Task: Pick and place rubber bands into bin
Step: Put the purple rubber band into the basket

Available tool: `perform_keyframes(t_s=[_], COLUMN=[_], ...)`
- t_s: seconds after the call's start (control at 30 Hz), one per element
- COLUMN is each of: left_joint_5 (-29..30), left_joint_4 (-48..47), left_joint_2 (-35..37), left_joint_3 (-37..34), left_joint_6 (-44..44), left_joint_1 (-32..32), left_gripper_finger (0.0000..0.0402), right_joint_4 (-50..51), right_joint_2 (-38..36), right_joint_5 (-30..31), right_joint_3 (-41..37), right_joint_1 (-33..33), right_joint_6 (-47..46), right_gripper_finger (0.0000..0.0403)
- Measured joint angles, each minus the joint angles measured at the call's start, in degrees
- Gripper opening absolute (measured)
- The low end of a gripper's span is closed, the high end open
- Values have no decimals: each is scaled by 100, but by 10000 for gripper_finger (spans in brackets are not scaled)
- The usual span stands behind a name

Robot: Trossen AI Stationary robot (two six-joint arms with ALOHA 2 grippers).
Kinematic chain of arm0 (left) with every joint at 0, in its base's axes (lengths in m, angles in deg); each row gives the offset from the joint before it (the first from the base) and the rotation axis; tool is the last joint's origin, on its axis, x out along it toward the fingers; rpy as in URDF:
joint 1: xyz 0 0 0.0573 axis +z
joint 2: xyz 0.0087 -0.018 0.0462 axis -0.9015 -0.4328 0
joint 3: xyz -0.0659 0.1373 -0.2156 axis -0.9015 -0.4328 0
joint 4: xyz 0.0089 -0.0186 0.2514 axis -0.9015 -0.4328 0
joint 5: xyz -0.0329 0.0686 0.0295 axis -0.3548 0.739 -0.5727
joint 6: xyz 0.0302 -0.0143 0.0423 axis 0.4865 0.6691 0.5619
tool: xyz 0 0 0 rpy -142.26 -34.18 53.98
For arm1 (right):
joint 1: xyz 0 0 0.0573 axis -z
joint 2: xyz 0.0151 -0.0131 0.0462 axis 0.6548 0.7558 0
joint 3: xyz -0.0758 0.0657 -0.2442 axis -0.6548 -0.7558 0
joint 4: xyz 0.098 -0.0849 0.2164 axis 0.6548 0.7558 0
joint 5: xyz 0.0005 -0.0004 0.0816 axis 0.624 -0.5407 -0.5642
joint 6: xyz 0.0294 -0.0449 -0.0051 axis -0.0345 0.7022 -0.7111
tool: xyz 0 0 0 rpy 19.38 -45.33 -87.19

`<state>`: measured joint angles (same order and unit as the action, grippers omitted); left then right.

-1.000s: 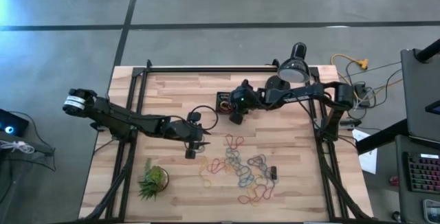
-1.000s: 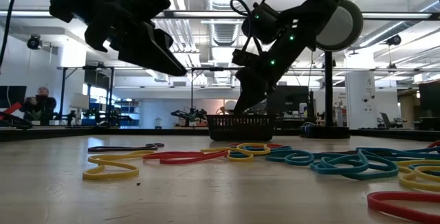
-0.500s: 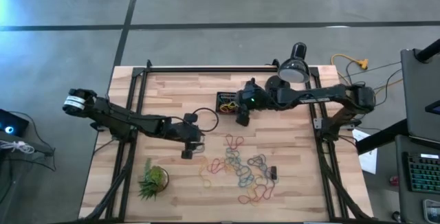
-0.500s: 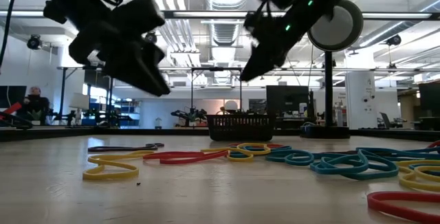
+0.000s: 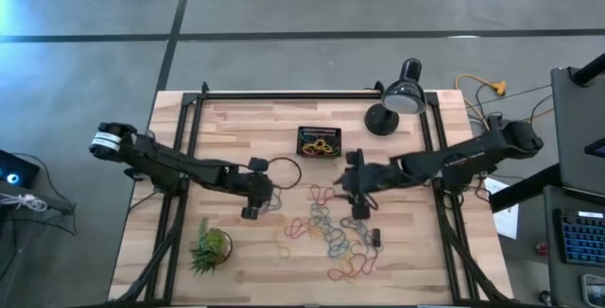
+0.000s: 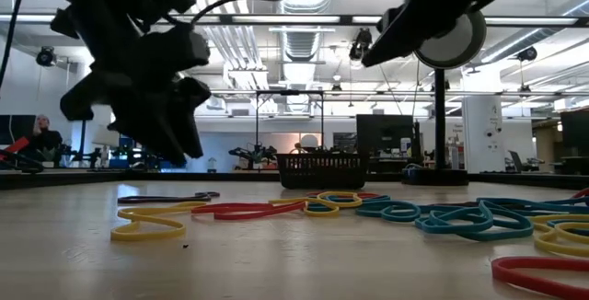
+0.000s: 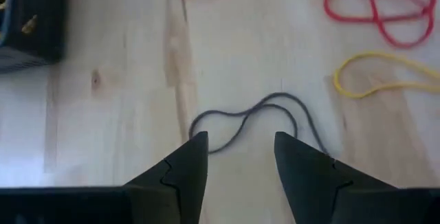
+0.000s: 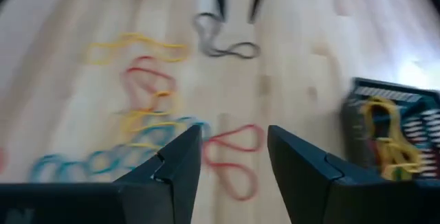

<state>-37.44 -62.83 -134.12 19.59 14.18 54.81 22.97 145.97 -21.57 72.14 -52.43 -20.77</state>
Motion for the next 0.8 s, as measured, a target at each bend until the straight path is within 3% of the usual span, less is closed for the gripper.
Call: perform_keyframes(t_s=[0.17,0.37,0.57,0.8], left_joint_5=[-389,-875,-1141,-750], left_joint_4=[19,166,460,521], left_joint_2=[-314,-699,-1133,-1479], left_joint_3=[54,147,230,332], left_joint_6=[159,-396,-939,-1314], left_joint_1=[-2,-44,-58,-76], left_gripper_finger=[153,153,153,153], right_joint_4=[-85,-137,-119,-104], right_joint_2=[-15,74,83,135], right_joint_5=[216,785,925,925], right_joint_3=[-166,-227,-234,-256], right_joint_1=[-571,-1086,-1253,-1290], right_joint_6=[-492,-704,-880,-963], right_gripper_finger=[152,142,132,127])
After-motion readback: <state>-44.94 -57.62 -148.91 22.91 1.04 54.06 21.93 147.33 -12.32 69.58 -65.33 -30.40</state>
